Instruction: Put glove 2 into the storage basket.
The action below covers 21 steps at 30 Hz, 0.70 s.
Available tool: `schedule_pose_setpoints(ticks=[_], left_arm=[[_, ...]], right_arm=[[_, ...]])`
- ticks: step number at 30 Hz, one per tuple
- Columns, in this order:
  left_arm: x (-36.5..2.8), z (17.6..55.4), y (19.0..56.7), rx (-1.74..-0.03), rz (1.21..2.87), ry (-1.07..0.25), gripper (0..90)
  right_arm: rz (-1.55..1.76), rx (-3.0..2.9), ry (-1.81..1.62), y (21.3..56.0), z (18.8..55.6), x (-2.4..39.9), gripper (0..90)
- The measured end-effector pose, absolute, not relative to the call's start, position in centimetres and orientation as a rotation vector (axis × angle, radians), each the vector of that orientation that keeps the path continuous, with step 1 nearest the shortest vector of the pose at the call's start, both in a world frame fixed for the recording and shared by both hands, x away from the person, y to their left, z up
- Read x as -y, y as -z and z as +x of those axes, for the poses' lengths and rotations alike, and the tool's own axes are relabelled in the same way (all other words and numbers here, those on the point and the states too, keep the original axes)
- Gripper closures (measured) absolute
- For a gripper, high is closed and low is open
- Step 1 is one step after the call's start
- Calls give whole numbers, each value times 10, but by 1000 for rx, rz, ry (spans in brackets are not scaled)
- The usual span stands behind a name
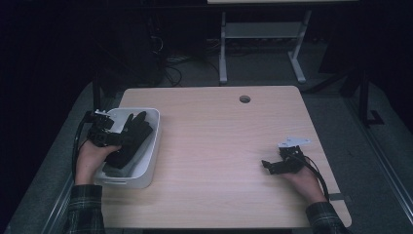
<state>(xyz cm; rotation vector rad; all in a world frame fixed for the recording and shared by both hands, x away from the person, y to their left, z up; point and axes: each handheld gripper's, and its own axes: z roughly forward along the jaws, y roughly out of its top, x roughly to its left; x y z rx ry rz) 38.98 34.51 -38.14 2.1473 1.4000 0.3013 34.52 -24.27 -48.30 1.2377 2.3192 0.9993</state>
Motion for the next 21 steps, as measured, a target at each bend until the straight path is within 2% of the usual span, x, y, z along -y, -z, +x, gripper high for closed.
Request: schedule_pose_setpoints(ticks=[2,4,14,21], left_arm=[[-346,390,381,-1393,2150,-330,226],[-346,389,379,-1380,2138,-358,186],[-344,383,365,-1323,2093,-383,176],[-324,383,357,-1228,2088,-348,176]], right_arm=[[1237,-2319,-999,483,345,243,75],[1236,-2319,-999,483,345,243,74],[1236,-2319,-999,483,345,243,75],[1237,-2319,-999,483,345,243,74]])
